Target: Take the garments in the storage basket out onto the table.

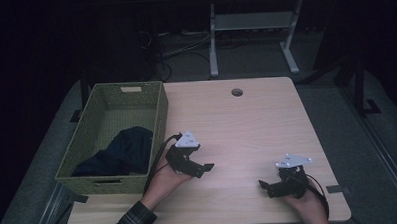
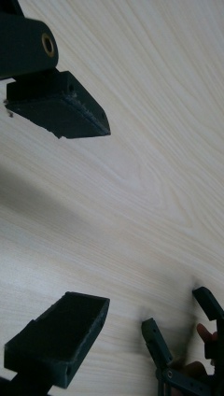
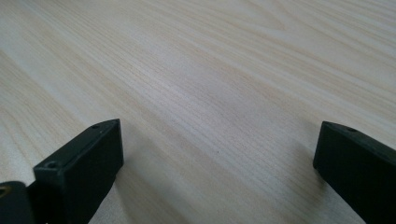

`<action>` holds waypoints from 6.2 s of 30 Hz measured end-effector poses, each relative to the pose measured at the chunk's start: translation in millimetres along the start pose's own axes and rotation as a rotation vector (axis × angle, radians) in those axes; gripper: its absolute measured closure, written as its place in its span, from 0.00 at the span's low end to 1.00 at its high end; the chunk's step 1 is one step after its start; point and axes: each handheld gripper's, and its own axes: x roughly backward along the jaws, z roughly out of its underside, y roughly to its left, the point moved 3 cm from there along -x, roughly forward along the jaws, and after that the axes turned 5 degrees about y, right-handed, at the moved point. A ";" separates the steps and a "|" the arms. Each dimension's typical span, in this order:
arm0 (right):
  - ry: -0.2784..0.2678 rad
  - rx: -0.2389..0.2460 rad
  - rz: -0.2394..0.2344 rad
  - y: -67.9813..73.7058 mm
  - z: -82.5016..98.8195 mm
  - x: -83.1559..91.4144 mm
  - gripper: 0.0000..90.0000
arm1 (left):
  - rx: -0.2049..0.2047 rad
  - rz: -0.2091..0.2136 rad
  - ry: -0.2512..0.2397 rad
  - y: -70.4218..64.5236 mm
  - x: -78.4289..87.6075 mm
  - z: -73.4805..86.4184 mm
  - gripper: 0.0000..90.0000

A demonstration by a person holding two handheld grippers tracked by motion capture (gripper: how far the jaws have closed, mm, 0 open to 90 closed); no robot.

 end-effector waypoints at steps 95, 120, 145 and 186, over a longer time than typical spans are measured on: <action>-0.002 0.002 0.000 0.5 0.3 0.2 0.02 | 0.006 -0.002 0.035 39.1 101.4 -21.0 0.16; -0.004 0.003 0.000 0.7 0.3 0.1 0.02 | 0.044 -0.075 0.059 60.7 139.5 -3.5 0.17; -0.002 0.004 -0.002 1.0 0.3 0.3 0.02 | 0.103 -0.186 0.093 80.9 184.7 21.1 0.17; -0.001 0.004 -0.003 1.0 0.3 0.2 0.02 | 0.215 -0.194 0.342 107.8 195.0 81.1 0.17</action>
